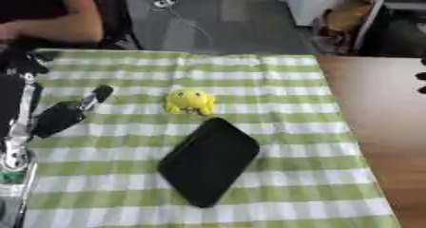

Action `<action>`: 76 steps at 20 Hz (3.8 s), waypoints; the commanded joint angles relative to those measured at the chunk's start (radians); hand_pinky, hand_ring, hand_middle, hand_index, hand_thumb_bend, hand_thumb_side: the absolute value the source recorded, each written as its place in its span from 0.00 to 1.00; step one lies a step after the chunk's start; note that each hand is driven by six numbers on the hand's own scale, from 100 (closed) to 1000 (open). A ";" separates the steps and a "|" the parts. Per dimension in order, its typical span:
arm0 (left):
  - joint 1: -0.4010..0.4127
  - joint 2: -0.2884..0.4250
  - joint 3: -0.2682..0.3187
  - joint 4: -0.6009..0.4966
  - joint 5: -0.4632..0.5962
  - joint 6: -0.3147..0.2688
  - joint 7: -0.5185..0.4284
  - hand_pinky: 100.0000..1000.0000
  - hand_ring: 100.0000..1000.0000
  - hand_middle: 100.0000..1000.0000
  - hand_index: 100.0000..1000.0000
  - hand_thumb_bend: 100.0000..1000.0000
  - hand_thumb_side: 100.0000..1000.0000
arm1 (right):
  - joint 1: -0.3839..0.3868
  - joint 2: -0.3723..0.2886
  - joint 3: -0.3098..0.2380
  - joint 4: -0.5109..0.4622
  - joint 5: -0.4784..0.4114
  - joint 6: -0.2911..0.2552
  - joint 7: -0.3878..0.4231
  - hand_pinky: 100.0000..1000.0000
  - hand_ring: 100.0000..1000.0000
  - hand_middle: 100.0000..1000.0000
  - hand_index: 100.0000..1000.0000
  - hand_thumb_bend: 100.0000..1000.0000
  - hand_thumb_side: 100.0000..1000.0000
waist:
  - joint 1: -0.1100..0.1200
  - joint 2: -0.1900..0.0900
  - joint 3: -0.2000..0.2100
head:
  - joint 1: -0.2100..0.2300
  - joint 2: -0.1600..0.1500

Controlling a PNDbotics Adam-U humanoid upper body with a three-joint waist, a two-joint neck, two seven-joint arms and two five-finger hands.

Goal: Pick up objects on the table and place them in the box.

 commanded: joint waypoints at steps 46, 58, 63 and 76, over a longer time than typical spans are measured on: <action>-0.580 -0.015 -0.264 0.662 -0.075 -0.174 -0.292 0.57 0.68 0.74 0.85 0.91 0.66 | -0.006 -0.020 0.009 0.000 -0.005 -0.008 0.015 0.55 0.67 0.76 0.90 0.60 1.00 | -0.003 -0.024 0.004 | 0.010 0.006; -0.600 -0.080 -0.279 0.751 -0.152 -0.216 -0.278 0.57 0.68 0.73 0.85 0.92 0.64 | -0.006 -0.017 0.011 -0.001 -0.008 -0.010 0.017 0.55 0.67 0.76 0.90 0.60 1.00 | -0.005 -0.022 0.000 | 0.020 -0.002; -0.597 -0.086 -0.283 0.759 -0.155 -0.222 -0.281 0.57 0.67 0.72 0.85 0.92 0.64 | -0.006 -0.018 0.011 -0.001 -0.008 -0.010 0.018 0.55 0.67 0.76 0.90 0.60 1.00 | -0.005 -0.021 -0.001 | 0.021 -0.001; -0.607 -0.127 -0.309 0.757 -0.148 -0.247 -0.301 0.56 0.67 0.72 0.85 0.94 0.63 | -0.009 -0.018 0.013 -0.001 -0.010 -0.011 0.021 0.55 0.67 0.76 0.90 0.60 1.00 | -0.007 -0.020 -0.001 | 0.032 -0.001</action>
